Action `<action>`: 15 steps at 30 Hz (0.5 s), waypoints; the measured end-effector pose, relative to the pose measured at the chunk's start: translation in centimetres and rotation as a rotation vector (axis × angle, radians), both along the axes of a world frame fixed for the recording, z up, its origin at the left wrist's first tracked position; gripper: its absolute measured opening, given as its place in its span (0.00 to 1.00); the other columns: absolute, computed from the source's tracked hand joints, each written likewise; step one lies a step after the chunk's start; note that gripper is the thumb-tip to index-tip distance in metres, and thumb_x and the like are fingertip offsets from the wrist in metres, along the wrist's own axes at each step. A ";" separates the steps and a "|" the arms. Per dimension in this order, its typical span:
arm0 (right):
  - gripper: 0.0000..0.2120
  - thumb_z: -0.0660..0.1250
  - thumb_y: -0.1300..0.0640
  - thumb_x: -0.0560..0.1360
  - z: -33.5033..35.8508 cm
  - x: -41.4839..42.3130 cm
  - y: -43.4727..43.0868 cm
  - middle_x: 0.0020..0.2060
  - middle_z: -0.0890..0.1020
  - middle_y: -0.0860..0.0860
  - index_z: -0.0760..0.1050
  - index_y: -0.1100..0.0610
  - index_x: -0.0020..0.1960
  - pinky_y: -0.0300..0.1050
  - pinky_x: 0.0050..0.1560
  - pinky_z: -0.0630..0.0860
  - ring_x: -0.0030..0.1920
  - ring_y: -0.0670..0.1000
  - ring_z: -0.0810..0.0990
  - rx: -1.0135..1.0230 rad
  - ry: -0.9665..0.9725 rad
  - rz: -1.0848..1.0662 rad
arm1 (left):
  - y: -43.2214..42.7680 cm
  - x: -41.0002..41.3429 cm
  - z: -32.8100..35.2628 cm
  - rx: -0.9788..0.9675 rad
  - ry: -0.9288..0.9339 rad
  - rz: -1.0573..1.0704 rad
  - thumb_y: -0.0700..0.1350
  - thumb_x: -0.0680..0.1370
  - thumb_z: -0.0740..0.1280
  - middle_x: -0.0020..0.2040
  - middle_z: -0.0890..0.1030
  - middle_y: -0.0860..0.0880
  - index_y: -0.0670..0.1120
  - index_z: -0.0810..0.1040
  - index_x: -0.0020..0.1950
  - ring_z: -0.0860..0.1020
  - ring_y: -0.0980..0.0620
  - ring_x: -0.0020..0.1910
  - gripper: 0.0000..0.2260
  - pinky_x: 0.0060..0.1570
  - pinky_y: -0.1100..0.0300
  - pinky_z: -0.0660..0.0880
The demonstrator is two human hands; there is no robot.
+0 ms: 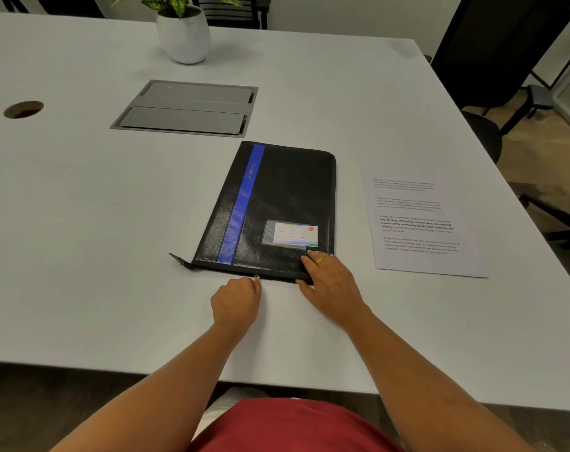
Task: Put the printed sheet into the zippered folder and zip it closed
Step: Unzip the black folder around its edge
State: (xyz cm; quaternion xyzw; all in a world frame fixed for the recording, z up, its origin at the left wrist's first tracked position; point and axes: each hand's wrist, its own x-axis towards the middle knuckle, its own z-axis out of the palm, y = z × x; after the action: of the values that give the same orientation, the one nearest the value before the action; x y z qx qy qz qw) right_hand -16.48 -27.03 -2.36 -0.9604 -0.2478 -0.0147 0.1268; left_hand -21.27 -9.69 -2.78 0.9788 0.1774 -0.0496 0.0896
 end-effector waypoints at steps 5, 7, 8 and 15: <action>0.30 0.50 0.40 0.78 -0.9 0.1 0.6 0.76 0.47 0.53 0.47 0.50 0.75 0.53 0.75 0.46 0.76 0.53 0.46 -0.101 0.142 -0.009 | 0.4 0.3 0.2 0.018 0.001 -0.001 0.51 0.81 0.54 0.48 0.82 0.43 0.42 0.78 0.47 0.79 0.42 0.47 0.17 0.40 0.57 0.68; 0.28 0.48 0.41 0.78 -1.0 0.6 0.7 0.76 0.50 0.53 0.47 0.49 0.75 0.52 0.75 0.46 0.76 0.53 0.47 -0.120 0.174 -0.011 | 0.4 0.4 0.1 0.066 0.002 -0.042 0.51 0.81 0.54 0.48 0.82 0.44 0.43 0.78 0.48 0.80 0.43 0.47 0.17 0.39 0.58 0.67; 0.28 0.49 0.41 0.78 -1.0 0.8 0.7 0.76 0.50 0.53 0.47 0.49 0.75 0.51 0.75 0.47 0.76 0.53 0.48 -0.124 0.187 -0.010 | 0.4 0.5 0.1 0.081 0.002 -0.060 0.51 0.81 0.54 0.48 0.82 0.44 0.44 0.79 0.48 0.80 0.43 0.47 0.17 0.40 0.58 0.68; 0.28 0.48 0.42 0.79 -1.5 1.2 0.7 0.76 0.51 0.53 0.47 0.50 0.75 0.50 0.75 0.48 0.76 0.53 0.48 -0.152 0.194 -0.013 | 1.3 0.6 0.1 0.152 -0.024 -0.230 0.50 0.82 0.55 0.46 0.83 0.43 0.44 0.79 0.49 0.81 0.43 0.45 0.15 0.41 0.58 0.71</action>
State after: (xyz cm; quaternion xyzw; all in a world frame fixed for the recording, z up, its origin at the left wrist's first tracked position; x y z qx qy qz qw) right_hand -15.27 -26.30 -3.87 -0.9657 -0.2285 0.0962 0.0770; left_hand -20.65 -8.39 -2.70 0.9972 0.0663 -0.0340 0.0112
